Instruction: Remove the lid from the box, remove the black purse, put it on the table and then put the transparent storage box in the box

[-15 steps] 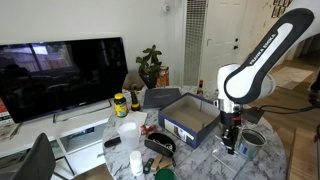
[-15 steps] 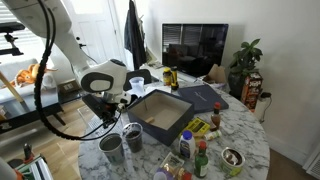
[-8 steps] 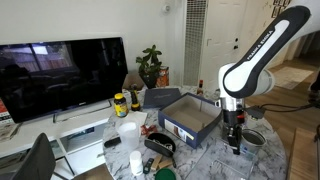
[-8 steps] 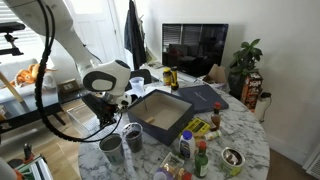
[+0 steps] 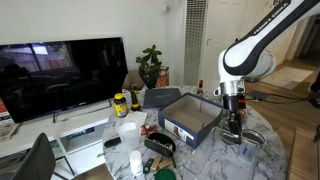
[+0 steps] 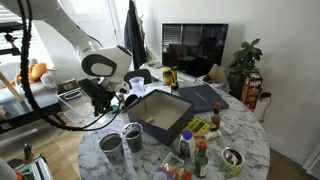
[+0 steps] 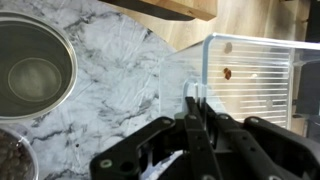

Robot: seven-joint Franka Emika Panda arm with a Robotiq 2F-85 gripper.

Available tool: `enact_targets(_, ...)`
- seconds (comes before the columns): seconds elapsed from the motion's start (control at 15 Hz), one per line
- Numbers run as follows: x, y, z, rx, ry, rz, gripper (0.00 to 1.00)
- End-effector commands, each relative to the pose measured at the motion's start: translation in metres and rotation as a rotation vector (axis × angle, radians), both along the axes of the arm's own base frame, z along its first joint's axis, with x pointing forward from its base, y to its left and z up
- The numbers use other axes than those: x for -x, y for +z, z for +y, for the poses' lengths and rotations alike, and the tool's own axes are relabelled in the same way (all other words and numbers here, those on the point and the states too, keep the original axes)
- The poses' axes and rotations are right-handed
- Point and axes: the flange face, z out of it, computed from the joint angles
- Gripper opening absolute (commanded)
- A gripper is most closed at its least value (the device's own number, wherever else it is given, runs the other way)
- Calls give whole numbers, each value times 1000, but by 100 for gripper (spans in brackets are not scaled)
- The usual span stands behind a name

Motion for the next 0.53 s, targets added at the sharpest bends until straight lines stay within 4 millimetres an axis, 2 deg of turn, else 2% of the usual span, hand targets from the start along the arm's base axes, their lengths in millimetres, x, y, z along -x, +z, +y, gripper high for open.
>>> enact_targets(0.0,-5,66,-11,-27,-38,-65,2)
enact_targets(0.33,-38,139,-43,-3,-160,-242,2)
enact_targets(0.47,-53,157,-60,43,-206,-299,2)
